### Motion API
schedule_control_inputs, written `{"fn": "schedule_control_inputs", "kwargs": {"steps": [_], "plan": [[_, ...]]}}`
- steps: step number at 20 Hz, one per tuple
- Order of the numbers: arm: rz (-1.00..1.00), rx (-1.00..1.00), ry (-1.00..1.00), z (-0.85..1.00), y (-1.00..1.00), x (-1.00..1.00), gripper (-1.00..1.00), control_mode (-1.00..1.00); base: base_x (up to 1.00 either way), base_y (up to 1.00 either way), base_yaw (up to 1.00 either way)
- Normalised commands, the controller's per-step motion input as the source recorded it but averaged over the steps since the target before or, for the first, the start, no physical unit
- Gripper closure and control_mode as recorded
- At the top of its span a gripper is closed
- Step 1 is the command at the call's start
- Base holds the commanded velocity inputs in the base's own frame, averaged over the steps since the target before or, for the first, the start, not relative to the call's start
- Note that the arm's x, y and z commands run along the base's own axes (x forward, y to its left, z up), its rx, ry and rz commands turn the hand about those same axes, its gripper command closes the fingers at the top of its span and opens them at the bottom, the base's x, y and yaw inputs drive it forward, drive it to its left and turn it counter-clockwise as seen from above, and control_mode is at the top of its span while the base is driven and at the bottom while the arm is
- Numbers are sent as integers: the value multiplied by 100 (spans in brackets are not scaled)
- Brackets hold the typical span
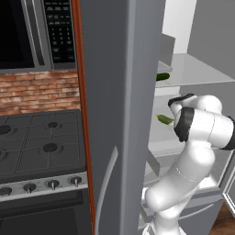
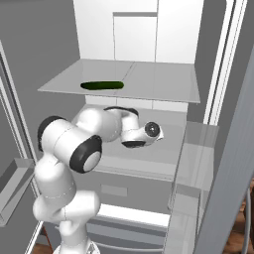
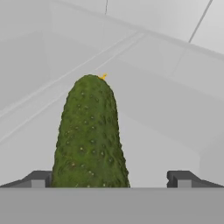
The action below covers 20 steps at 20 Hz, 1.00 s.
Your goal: Place one cucumber and one fish in each tupperware on the nearby counter, to pack two identical lunches.
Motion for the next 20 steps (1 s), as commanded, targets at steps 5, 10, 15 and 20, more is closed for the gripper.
{"fn": "schedule_control_inputs", "kwargs": {"steps": [5, 10, 15, 20], "plan": [[3, -3, 0, -34, 0, 23, 100, -100, 0, 0, 0], [1, -12, 0, -61, 5, 2, 100, -100, 0, 0, 0], [0, -15, 2, -54, 0, -46, 100, -100, 0, 0, 0], [0, -14, -1, -37, 9, -95, 100, -100, 0, 0, 0]]}}
